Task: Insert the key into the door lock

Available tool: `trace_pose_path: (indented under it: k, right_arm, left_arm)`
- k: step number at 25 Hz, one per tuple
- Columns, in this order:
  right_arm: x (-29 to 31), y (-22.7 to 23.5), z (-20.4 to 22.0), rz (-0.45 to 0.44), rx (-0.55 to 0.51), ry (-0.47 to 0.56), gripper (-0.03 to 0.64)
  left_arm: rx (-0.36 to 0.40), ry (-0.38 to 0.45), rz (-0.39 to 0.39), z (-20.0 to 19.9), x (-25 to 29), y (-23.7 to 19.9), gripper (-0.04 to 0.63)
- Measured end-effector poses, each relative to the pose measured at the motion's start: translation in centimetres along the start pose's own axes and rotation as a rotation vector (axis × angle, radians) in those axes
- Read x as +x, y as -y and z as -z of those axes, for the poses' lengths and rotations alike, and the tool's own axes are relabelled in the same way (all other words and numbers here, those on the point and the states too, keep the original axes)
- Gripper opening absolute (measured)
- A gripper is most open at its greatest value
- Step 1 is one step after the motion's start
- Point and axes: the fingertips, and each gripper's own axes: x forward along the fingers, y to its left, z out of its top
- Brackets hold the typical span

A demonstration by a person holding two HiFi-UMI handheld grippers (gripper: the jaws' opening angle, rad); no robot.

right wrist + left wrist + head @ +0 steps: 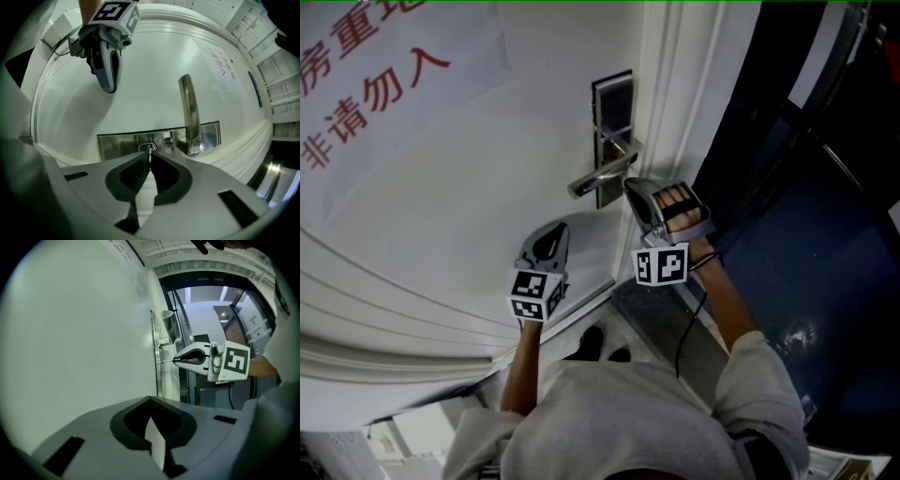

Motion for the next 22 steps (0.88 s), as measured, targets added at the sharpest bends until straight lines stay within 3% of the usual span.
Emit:
trace_pose_path:
  k: [4, 8, 22]
  right_arm:
    - [1.2, 0.0, -0.3, -0.007, -0.020, -0.018, 0.029]
    - [2.1, 0.0, -0.4, 0.000, -0.031, -0.018, 0.029]
    - [2.7, -0.3, -0.5, 0.002, -0.037, -0.011, 0.031]
  left_arm:
    - [-0.014, -0.041, -0.003, 0.9, 0.0, 0.0, 0.017]
    - [-0.005, -0.002, -0.003, 0.0, 0.1, 0.0, 0.017]
    - [0.006, 0.008, 0.006, -0.6, 0.7, 0.6, 0.017]
